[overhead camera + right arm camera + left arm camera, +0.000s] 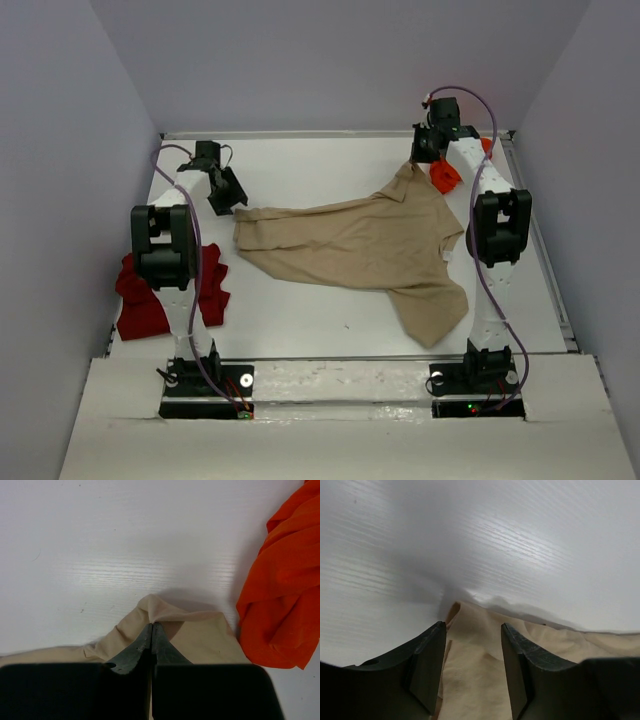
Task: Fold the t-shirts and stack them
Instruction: Flatten out the tshirt
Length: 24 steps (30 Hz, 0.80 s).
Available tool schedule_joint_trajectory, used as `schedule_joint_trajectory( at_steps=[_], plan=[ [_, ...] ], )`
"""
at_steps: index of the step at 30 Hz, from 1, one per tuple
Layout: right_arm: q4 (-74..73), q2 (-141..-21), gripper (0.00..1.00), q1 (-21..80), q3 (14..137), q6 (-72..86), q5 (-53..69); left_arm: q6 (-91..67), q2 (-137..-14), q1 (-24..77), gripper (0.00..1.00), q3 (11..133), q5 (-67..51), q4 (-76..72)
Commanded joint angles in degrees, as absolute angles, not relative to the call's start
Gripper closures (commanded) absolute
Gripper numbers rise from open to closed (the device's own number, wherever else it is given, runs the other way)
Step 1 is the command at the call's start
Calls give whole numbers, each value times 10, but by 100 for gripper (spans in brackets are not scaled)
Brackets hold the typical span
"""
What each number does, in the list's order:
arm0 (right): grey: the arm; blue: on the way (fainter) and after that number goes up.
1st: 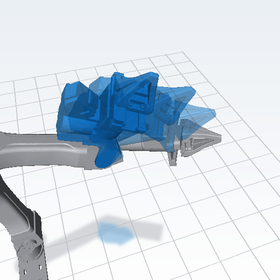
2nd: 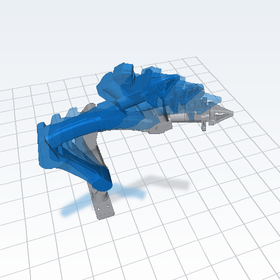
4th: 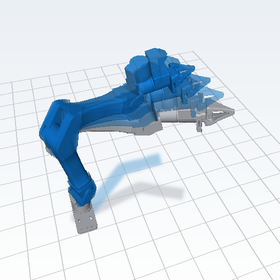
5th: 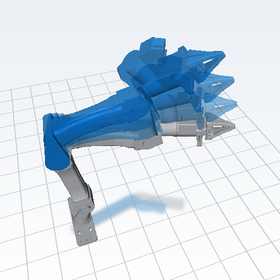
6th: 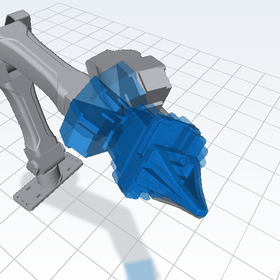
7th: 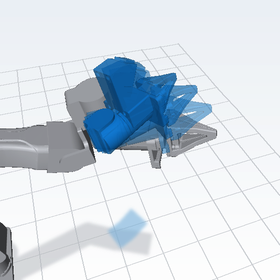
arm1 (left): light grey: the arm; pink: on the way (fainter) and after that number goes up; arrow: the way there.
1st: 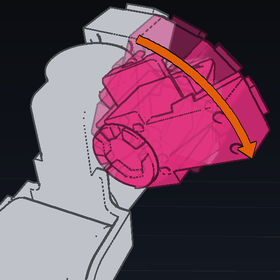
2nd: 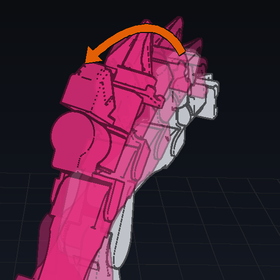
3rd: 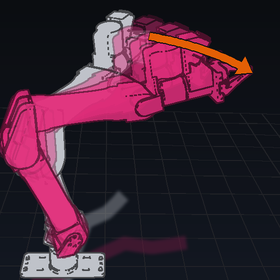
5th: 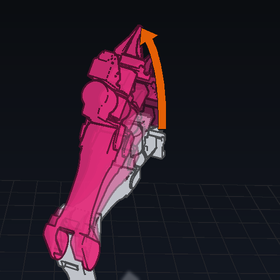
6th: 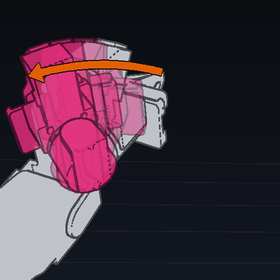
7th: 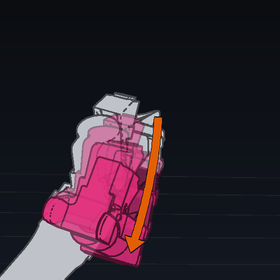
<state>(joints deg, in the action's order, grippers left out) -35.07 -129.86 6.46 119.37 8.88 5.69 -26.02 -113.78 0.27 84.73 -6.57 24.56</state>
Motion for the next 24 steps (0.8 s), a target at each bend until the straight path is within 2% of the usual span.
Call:
schedule_joint_trajectory(
  at_steps=[1, 4, 13, 14, 16, 24],
  plan=[
    [-323, -1255, 100, 69, 1187, 79, 56, -260, -1109, 4, 49, 832, -118, 221],
    [-322, -1250, 100, 69, 1180, 76, 47, -260, -1109, 4, 54, 825, -121, 216],
    [-321, -1256, 100, 69, 1187, 77, 54, -267, -1112, 4, 54, 822, -121, 214],
    [-322, -1259, 100, 69, 1187, 76, 55, -267, -1111, 4, 73, 822, -123, 214],
    [-323, -1263, 100, 69, 1185, 76, 57, -272, -1104, 4, 100, 819, -123, 213],
    [-309, -1279, 100, 69, 1164, 94, 60, -288, -1027, 4, 100, 805, -62, 182]
  ],
)
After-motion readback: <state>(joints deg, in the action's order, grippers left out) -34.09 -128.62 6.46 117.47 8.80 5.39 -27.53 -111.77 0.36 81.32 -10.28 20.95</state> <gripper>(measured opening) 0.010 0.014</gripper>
